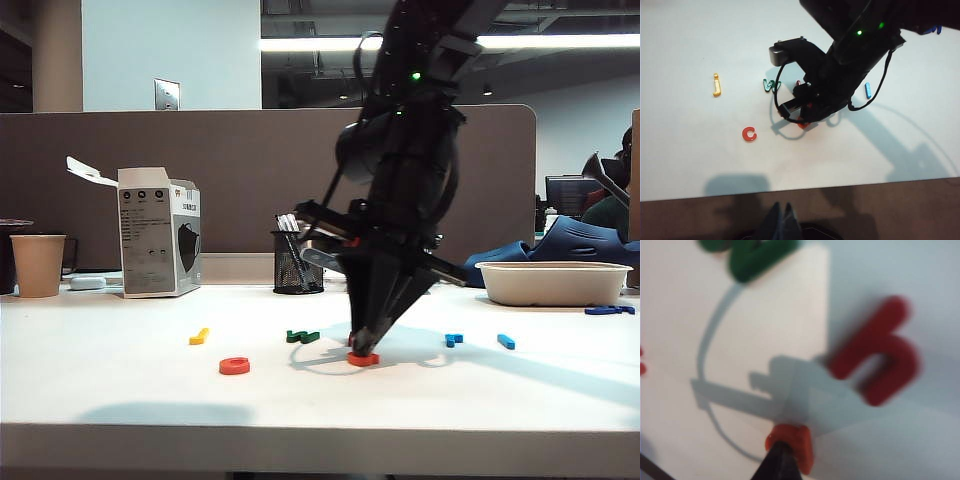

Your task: Select the appropriate letters from the row of letter magnets placed on the table to arrange into the word "car".

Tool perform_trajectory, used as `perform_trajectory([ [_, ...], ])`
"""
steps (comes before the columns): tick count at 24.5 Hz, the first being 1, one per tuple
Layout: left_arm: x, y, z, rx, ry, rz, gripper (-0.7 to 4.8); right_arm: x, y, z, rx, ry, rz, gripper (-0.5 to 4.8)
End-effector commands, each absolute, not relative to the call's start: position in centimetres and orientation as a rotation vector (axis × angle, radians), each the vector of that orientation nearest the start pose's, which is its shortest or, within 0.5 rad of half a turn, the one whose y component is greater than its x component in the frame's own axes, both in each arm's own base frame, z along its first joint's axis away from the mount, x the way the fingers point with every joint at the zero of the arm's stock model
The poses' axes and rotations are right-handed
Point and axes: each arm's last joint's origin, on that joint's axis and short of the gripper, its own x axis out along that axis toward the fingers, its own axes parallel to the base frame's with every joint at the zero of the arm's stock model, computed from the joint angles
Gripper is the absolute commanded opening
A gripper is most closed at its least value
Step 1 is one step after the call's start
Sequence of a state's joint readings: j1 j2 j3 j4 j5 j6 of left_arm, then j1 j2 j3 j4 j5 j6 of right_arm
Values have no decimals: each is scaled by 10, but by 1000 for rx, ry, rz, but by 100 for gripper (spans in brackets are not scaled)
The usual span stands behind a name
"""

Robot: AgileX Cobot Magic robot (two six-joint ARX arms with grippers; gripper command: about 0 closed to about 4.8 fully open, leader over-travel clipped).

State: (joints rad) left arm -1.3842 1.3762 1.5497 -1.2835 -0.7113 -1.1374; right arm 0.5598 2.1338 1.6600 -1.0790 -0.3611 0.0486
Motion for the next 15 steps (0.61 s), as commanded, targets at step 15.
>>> perform_trajectory([
  [15,63,-231,385,-99,755,-193,-5,321,265,175,-32,1591,659,-6],
])
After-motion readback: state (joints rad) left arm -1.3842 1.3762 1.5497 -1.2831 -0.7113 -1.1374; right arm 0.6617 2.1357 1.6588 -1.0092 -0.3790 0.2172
